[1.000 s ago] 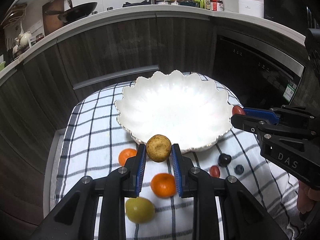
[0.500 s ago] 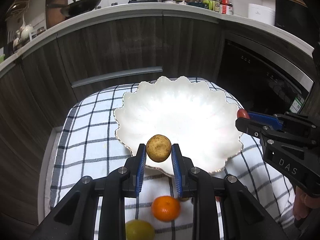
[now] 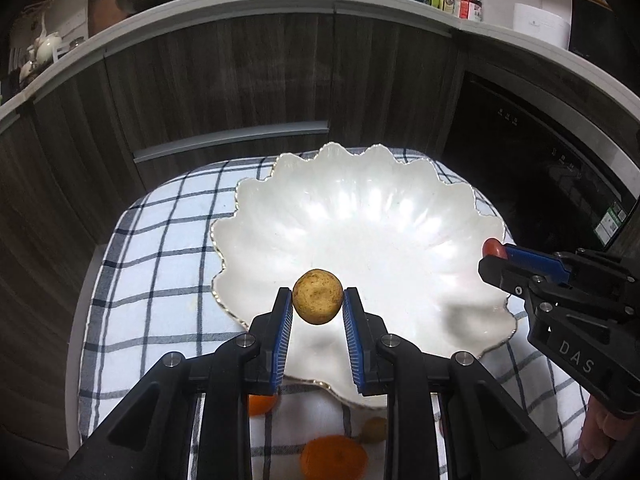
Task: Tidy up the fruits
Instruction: 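Carry both fruits over the white bowl and open both grippers to drop them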
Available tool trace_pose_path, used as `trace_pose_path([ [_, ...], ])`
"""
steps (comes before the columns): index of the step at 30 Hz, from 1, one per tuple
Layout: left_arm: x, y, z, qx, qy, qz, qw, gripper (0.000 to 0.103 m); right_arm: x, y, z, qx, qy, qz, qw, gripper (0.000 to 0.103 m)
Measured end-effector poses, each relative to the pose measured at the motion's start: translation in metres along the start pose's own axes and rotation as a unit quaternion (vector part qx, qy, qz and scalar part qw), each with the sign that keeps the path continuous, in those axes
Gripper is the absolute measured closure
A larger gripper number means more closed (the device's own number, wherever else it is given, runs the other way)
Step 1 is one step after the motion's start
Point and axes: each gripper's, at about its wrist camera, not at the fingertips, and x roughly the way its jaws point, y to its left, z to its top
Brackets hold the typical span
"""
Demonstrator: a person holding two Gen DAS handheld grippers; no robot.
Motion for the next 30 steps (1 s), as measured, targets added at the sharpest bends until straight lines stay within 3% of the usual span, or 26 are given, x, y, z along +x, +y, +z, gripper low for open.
trace_pose_path([
  [12, 0.019, -0.004, -0.005, 0.002, 0.025, -0.006, 0.9997, 0.073, 0.025, -0.01, -0.009, 0.017, 0.041, -0.004, 0.999, 0.083],
  [17, 0.017, -0.002, -0.005, -0.005, 0.02, -0.002, 0.9998, 0.048, 0.029, -0.014, -0.01, 0.024, 0.051, -0.007, 0.998, 0.082],
  [18, 0.017, -0.002, -0.005, -0.004, 0.019, 0.001, 0.9998, 0.047, 0.029, -0.014, -0.01, 0.025, 0.052, -0.01, 0.998, 0.08],
  [22, 0.014, -0.002, -0.005, 0.0, 0.016, 0.007, 0.9998, 0.042, 0.024, -0.018, -0.009, 0.034, 0.042, -0.018, 0.998, 0.042],
  [26, 0.009, 0.002, -0.005, -0.007, 0.009, 0.019, 0.9998, 0.028, 0.017, -0.019, -0.006, 0.037, 0.029, -0.037, 0.998, 0.032],
  [30, 0.004, 0.004, -0.005, -0.009, 0.004, 0.027, 0.9996, 0.026, 0.011, -0.02, -0.004, 0.037, 0.022, -0.047, 0.998, 0.03],
])
